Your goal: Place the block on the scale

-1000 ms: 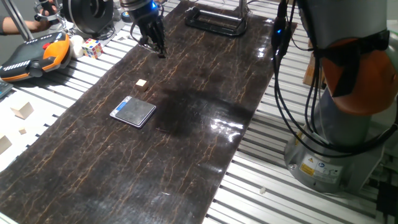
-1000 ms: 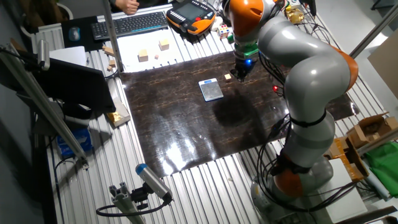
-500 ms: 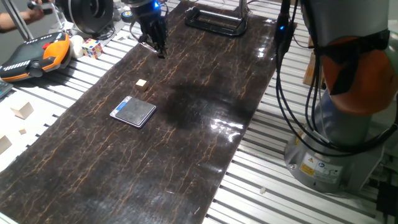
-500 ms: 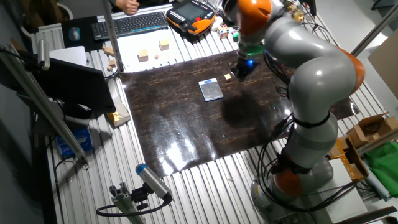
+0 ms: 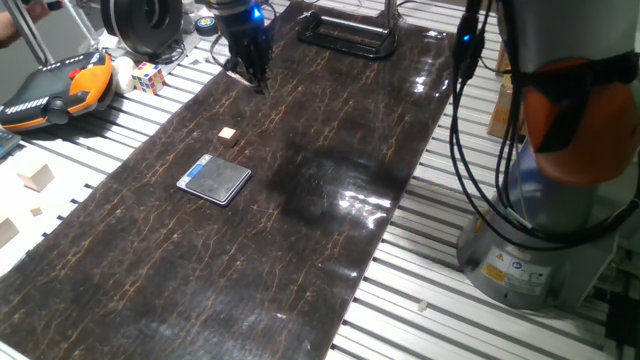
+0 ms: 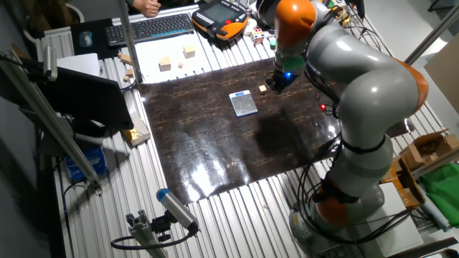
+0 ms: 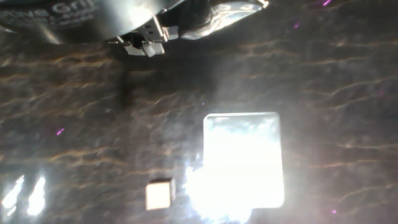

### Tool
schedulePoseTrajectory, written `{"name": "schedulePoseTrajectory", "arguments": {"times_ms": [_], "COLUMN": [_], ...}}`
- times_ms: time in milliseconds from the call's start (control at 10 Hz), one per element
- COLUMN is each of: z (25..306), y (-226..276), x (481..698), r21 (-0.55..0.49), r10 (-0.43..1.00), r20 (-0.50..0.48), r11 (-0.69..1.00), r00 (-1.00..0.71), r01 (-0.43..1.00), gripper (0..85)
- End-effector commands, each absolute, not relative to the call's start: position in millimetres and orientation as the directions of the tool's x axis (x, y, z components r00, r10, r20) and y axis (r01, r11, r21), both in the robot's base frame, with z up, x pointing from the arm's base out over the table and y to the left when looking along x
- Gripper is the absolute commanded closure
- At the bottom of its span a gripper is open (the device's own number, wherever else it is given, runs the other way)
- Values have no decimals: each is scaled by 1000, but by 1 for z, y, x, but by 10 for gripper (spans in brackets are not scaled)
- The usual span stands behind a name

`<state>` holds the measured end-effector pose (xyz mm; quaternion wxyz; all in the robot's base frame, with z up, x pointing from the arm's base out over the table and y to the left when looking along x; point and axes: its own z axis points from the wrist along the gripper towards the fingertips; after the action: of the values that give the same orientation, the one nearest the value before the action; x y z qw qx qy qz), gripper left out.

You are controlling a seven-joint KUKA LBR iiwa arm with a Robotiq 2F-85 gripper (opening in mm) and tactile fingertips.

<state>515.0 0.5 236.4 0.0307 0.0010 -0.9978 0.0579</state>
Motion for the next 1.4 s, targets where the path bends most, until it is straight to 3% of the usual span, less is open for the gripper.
{"name": "schedulePoseTrajectory", "arguments": {"times_ms": [0,200,500,700,1300], "z": [236,235,230,222,167], "y": [0,0,-9,-16,-16], "x": [515,517,555,579,638], "r21": [-152,-128,-121,-121,-97], "r10": [3,24,68,85,37], "r20": [69,96,128,114,50], "r11": [988,992,991,990,995], "r00": [-998,-995,-989,-990,-998], "r01": [-8,12,53,71,32], "gripper": [830,830,590,477,327]}}
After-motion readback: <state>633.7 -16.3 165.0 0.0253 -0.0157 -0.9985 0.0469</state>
